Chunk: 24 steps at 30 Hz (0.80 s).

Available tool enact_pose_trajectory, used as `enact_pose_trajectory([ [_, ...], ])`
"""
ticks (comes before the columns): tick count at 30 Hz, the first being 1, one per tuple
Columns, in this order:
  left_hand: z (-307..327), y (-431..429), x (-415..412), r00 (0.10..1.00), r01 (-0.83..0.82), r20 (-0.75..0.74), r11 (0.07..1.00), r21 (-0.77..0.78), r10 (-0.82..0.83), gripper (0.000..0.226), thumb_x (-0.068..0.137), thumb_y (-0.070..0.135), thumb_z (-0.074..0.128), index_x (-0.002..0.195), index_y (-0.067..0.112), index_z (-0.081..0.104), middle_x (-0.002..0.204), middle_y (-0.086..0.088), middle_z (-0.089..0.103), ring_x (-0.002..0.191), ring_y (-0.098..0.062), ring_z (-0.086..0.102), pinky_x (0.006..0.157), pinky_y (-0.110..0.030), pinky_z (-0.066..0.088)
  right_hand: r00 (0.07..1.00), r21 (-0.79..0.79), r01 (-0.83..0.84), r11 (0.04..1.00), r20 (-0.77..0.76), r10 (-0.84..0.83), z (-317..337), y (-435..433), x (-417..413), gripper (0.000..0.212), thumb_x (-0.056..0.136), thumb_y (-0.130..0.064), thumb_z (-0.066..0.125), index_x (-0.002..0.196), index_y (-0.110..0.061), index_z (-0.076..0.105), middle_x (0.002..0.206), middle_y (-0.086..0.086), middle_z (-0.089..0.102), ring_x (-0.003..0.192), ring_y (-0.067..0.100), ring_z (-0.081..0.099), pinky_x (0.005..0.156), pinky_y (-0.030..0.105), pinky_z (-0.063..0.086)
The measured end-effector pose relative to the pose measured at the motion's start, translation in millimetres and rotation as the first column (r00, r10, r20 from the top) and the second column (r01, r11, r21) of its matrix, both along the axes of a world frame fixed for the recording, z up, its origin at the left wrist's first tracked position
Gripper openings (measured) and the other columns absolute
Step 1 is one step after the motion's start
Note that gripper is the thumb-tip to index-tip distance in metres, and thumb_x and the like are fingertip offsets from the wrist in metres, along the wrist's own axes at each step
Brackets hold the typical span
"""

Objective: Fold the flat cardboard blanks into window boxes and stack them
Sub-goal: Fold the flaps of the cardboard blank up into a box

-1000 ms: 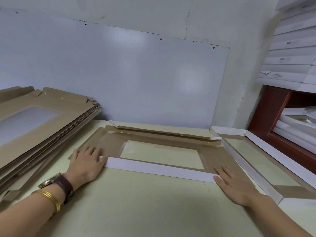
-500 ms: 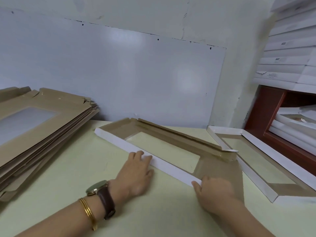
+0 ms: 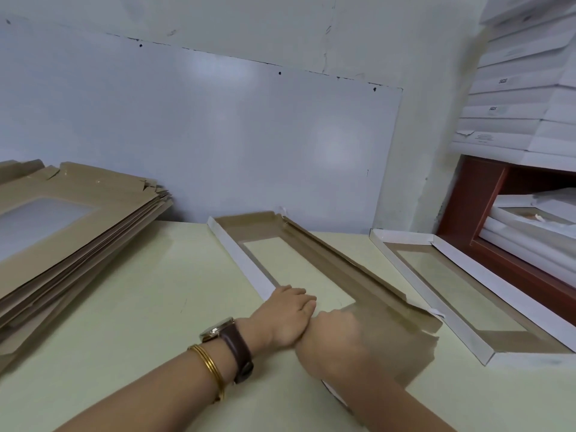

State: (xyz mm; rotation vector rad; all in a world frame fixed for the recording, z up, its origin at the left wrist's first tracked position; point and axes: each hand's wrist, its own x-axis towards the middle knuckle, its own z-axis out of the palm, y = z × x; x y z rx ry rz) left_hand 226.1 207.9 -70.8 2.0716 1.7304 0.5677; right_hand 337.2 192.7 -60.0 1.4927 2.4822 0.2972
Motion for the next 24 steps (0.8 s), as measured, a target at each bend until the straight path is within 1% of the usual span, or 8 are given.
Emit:
enact_pose_trajectory([
  [3,3.8,4.7,-4.7,0.993,-0.074,0.08,0.99,-0.12,0.084,0.043,0.104,0.02,0.022,0.094,0.0,0.059,0.106,-0.013,0.063,0.103,-0.027,0.049,0.104,-0.033,0.029,0.991,0.037,-0.125,0.991,0.049,0.123,7.5,-2.6,4.1,0.023,0.096,-0.013,0.037,0.096,-0.015,0.06,0.113,0.01,0.06,0.086,0.023,0.051,0.058,0.023,0.022],
  [5,4.4,6.4,-6.1,0.985,-0.113,0.108,0.973,-0.201,0.136,0.04,0.103,0.017,0.023,0.092,0.002,0.059,0.107,-0.014,0.064,0.103,-0.028,0.05,0.105,-0.033,0.029,0.991,0.056,-0.128,0.99,0.033,0.127,10.4,0.5,9.9,0.03,0.099,-0.019,0.031,0.071,-0.016,0.039,0.091,0.009,0.057,0.069,0.019,0.04,0.052,0.026,0.014],
  [7,5.0,5.4,-5.7,0.991,-0.119,0.043,0.971,-0.209,0.13,0.044,0.103,0.022,0.022,0.091,0.005,0.061,0.108,-0.014,0.065,0.108,-0.028,0.05,0.106,-0.036,0.031,0.994,0.031,-0.105,0.994,-0.022,0.106,15.5,7.2,16.3,0.033,0.101,-0.025,0.028,0.071,-0.013,0.038,0.081,0.007,0.053,0.064,0.02,0.042,0.056,0.028,0.021],
  [10,4.1,6.2,-4.0,0.979,-0.09,-0.192,0.989,-0.121,0.066,0.041,0.1,0.035,0.028,0.082,0.013,0.057,0.109,-0.01,0.065,0.114,-0.025,0.045,0.1,-0.042,0.039,0.993,-0.055,-0.057,0.997,-0.104,0.051,22.7,29.5,28.9,0.037,0.099,-0.036,0.028,0.096,-0.015,0.058,0.109,0.011,0.061,0.097,0.03,0.057,0.071,0.032,0.034],
  [12,2.7,7.6,-2.9,0.953,-0.102,-0.297,0.989,-0.11,0.065,0.038,0.097,0.036,0.032,0.095,0.012,0.062,0.113,-0.006,0.064,0.117,-0.023,0.042,0.099,-0.042,0.042,0.989,-0.093,-0.05,0.994,-0.143,0.036,21.7,48.5,39.3,0.035,0.098,-0.036,0.031,0.099,-0.015,0.059,0.116,0.01,0.058,0.11,0.029,0.053,0.077,0.033,0.038],
  [16,6.4,8.1,-4.1,0.934,-0.08,-0.356,0.985,-0.154,0.021,0.039,0.093,0.032,0.035,0.119,0.02,0.062,0.123,-0.003,0.062,0.124,-0.024,0.04,0.1,-0.043,0.043,0.978,-0.151,-0.102,0.983,-0.198,0.071,8.7,76.0,58.0,0.042,0.1,-0.032,0.033,0.138,-0.022,0.047,0.139,0.001,0.043,0.131,0.021,0.035,0.106,0.035,0.033],
  [20,14.6,6.1,-16.2,0.911,-0.069,-0.413,0.976,-0.205,-0.022,0.042,0.092,0.025,0.036,0.127,0.025,0.059,0.13,-0.003,0.058,0.125,-0.026,0.044,0.102,-0.042,0.043,0.968,-0.122,-0.111,0.986,-0.239,0.079,0.7,84.3,71.0,0.044,0.101,-0.038,0.033,0.142,-0.024,0.042,0.148,0.0,0.036,0.14,0.019,0.029,0.111,0.035,0.029],
  [24,19.2,1.3,-39.6,0.913,-0.038,-0.403,0.97,-0.241,-0.064,0.048,0.093,0.02,0.038,0.14,0.027,0.048,0.145,0.002,0.047,0.136,-0.02,0.037,0.113,-0.036,0.031,0.979,-0.136,-0.069,0.988,-0.198,0.041,2.6,86.8,82.1,0.045,0.102,-0.046,0.026,0.141,-0.029,0.044,0.148,-0.002,0.039,0.14,0.015,0.03,0.11,0.038,0.03],
])
